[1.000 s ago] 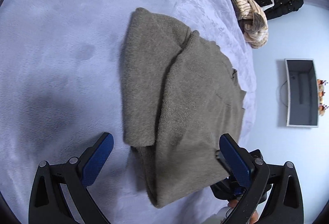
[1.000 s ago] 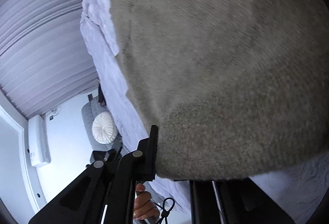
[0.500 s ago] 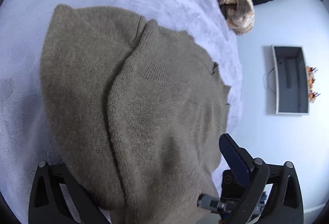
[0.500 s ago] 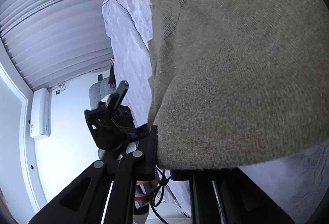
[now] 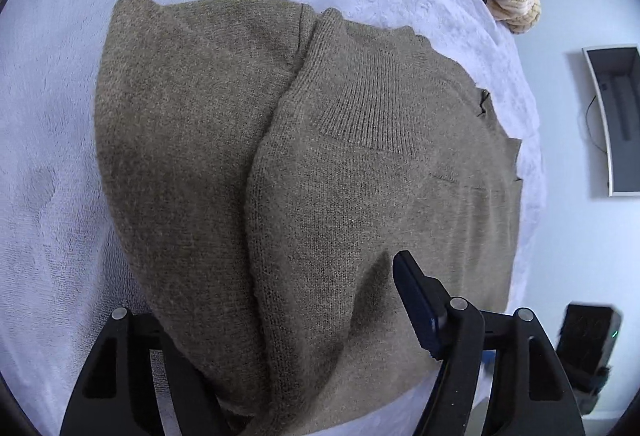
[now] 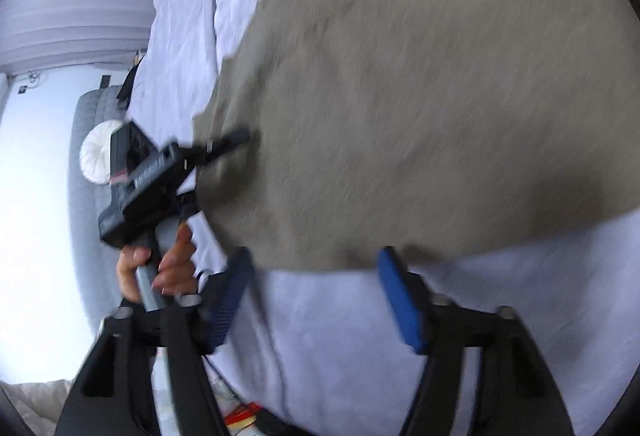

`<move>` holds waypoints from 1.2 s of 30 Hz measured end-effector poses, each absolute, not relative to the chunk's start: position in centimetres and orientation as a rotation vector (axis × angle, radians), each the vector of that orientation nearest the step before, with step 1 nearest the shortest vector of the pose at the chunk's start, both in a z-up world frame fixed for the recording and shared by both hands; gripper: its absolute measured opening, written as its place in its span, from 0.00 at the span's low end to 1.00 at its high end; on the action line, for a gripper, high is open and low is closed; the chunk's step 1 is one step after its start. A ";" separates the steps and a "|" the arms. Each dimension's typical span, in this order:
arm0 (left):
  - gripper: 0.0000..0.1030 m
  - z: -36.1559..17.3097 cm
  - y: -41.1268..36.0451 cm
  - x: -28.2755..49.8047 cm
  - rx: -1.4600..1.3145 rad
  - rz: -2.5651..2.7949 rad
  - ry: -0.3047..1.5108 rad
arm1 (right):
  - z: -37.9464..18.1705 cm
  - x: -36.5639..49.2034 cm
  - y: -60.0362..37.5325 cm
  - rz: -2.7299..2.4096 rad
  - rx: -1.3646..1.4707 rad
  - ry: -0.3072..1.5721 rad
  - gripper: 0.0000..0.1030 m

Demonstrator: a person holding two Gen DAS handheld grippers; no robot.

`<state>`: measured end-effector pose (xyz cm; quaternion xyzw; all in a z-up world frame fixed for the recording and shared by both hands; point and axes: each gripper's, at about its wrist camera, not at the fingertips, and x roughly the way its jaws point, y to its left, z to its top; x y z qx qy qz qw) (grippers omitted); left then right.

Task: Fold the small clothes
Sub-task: 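Grasp the folded sweater edge with the right tool and lift it, then fold the lifted part over onto the rest with the right tool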

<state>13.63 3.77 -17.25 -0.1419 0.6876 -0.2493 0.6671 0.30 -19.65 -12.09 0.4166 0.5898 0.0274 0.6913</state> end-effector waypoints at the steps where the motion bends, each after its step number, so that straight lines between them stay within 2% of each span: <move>1: 0.61 -17.1 3.6 13.5 -0.298 -0.543 1.542 | -11.6 0.7 -20.6 0.025 0.892 1.301 0.18; 2: 0.45 -17.0 3.3 13.5 -0.260 -0.520 1.534 | -11.3 1.0 -21.3 -0.010 0.856 1.293 0.13; 3: 0.35 -16.9 3.2 13.4 -0.239 -0.513 1.530 | -11.2 1.6 -21.9 -0.041 0.819 1.286 0.10; 8: 0.25 -15.4 2.7 12.7 -0.203 -0.505 1.470 | -12.9 4.5 -21.8 -0.081 0.601 1.340 0.09; 10: 0.25 -13.9 2.5 12.3 -0.223 -0.522 1.426 | -15.6 4.7 -21.2 -0.076 0.580 1.423 0.09; 14: 0.24 -9.7 0.9 11.8 -0.263 -0.595 1.332 | -15.9 4.1 -20.9 -0.044 0.588 1.395 0.09; 19: 0.24 -5.3 -4.3 11.5 -0.205 -0.665 1.267 | -15.0 2.6 -24.1 0.041 0.754 1.353 0.09; 24: 0.24 -3.2 -12.6 10.1 -0.058 -0.753 1.238 | -12.3 0.0 -30.1 0.021 0.856 1.223 0.10; 32: 0.25 -8.4 -23.7 6.7 0.171 -0.762 1.314 | -14.2 -2.7 -37.5 0.002 1.090 1.136 0.13; 34: 0.34 -9.3 -24.6 6.2 0.217 -0.751 1.316 | -15.6 -3.3 -38.7 0.010 1.162 1.130 0.13; 35: 0.50 -9.4 -24.9 6.0 0.214 -0.757 1.317 | -16.2 -3.3 -38.8 0.018 1.190 1.122 0.13; 36: 0.58 -9.2 -25.1 5.9 0.193 -0.772 1.316 | -16.5 -3.8 -39.1 0.026 1.213 1.114 0.13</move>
